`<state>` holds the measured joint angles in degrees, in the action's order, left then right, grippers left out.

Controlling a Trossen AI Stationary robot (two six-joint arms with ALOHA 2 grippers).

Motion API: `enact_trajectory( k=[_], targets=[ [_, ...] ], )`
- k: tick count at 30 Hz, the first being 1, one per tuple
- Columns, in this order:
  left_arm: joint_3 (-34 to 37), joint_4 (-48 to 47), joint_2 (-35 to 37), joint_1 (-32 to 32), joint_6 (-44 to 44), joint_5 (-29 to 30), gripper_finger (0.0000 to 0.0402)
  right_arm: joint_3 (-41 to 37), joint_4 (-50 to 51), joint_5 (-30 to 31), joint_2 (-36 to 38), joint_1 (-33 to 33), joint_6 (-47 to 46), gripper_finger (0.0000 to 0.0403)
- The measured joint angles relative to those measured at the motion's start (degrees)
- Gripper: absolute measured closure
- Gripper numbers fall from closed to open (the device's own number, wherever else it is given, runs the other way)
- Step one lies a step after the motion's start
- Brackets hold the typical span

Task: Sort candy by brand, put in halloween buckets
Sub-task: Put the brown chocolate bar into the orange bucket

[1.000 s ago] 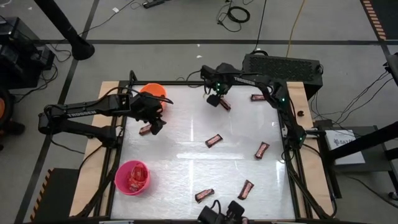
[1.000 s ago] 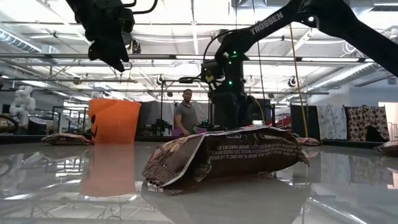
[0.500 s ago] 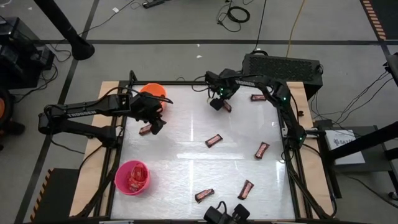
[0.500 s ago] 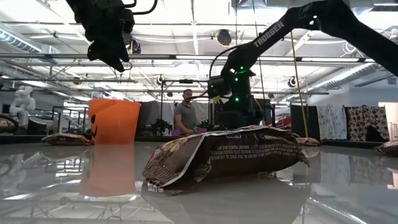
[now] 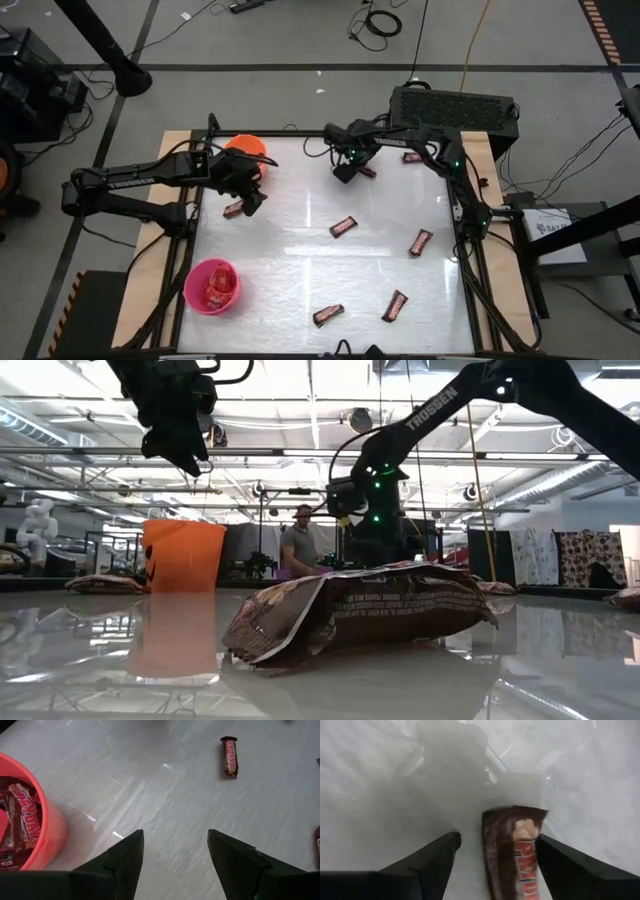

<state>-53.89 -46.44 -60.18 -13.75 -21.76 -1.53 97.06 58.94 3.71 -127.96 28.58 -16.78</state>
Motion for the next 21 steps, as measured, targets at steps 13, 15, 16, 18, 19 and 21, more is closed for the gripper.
enact_trajectory(
  k=[13,15,16,18,19,21],
  targets=[
    [0.0,-0.1,0.0,0.0,1.7,0.1,0.0175,1.6,-0.5,-2.8,-0.4,-4.5,-2.5,0.033],
    [0.0,-0.2,0.0,0.0,2.6,0.1,0.0175,3.3,-0.6,-4.5,-0.6,-5.6,-3.4,0.0356],
    [0.0,-0.3,0.0,0.0,2.9,0.1,0.0175,4.4,-0.9,-5.7,-0.7,-6.4,-3.7,0.0365],
    [0.0,-1.0,0.0,0.0,3.2,0.1,0.0175,6.9,-0.8,-7.2,-0.8,-8.0,-3.8,0.0375],
    [0.0,-1.2,0.4,0.0,3.2,0.1,0.0175,8.4,-0.7,-8.5,-0.8,-8.6,-3.8,0.0377],
    [0.0,-0.8,2.0,0.0,3.2,0.1,0.0175,11.9,-1.2,-8.7,-0.7,-9.9,-3.8,0.0374]
  ],
)
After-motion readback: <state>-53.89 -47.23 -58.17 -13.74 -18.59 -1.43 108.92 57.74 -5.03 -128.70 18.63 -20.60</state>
